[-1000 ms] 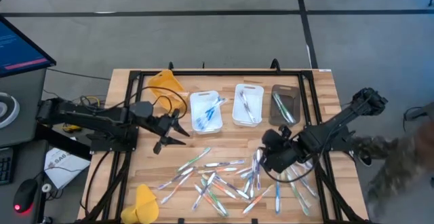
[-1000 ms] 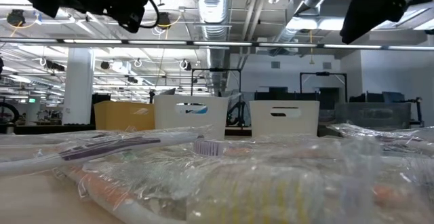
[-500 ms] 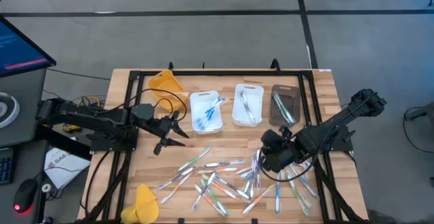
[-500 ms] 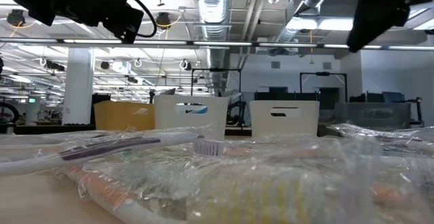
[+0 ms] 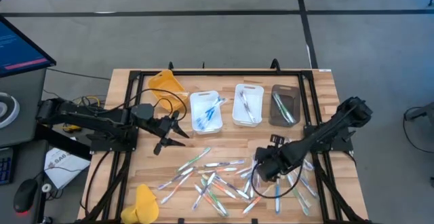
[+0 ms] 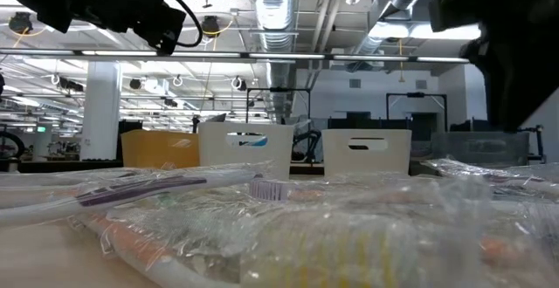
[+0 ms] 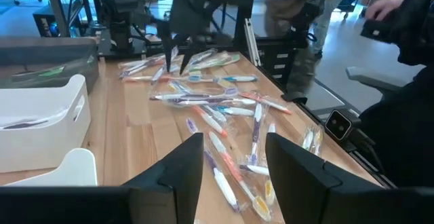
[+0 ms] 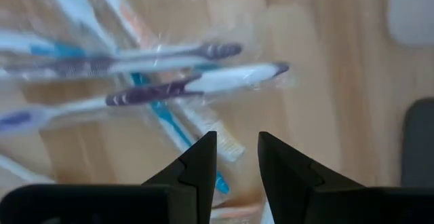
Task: Pick & Place Toothbrushes
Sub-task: Put the orange toothbrush into the orange bin
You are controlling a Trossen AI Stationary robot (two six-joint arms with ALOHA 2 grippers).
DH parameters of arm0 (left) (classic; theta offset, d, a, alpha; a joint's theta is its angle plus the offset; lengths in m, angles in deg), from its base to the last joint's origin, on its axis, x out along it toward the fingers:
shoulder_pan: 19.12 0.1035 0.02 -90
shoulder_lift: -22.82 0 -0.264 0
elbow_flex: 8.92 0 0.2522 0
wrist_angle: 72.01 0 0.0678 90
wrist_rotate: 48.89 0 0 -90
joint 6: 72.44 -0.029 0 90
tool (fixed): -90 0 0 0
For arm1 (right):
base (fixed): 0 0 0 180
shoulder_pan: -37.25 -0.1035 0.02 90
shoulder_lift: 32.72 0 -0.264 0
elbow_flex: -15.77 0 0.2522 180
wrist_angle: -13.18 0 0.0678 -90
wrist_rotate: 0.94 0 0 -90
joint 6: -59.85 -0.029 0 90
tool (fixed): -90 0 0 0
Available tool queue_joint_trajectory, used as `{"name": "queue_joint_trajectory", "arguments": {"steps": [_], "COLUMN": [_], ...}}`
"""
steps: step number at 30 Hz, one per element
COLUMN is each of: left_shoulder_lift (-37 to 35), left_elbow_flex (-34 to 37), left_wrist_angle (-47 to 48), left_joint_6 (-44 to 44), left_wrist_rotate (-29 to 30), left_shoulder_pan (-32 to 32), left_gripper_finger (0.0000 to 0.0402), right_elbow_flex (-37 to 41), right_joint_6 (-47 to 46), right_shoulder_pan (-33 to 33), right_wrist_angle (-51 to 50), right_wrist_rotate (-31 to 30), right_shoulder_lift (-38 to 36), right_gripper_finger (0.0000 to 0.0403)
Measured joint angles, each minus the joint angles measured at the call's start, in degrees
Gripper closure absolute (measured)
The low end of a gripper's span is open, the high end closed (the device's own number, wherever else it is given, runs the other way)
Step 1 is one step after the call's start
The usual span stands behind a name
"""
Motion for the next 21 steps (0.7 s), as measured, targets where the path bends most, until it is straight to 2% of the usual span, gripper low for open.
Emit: {"name": "queue_joint_trajectory", "arguments": {"steps": [7, 14, 21], "left_shoulder_lift": [0.0, 0.0, 0.0], "left_elbow_flex": [0.0, 0.0, 0.0], "left_wrist_angle": [-0.3, -0.6, -0.6], "left_joint_6": [0.0, 0.0, 0.0], "left_wrist_rotate": [0.0, 0.0, 0.0], "left_shoulder_pan": [0.0, 0.0, 0.0], "left_gripper_finger": [0.0248, 0.0248, 0.0248], "right_elbow_flex": [0.0, 0.0, 0.0], "right_joint_6": [-0.4, 6.7, 7.2], "right_shoulder_pan": [0.1, 0.5, 3.0], "right_wrist_angle": [0.0, 0.0, 0.2], "right_wrist_rotate": [4.3, 4.4, 4.4], "right_shoulder_lift": [3.9, 5.3, 5.3], "right_gripper_finger": [0.0301, 0.0301, 0.0301]}}
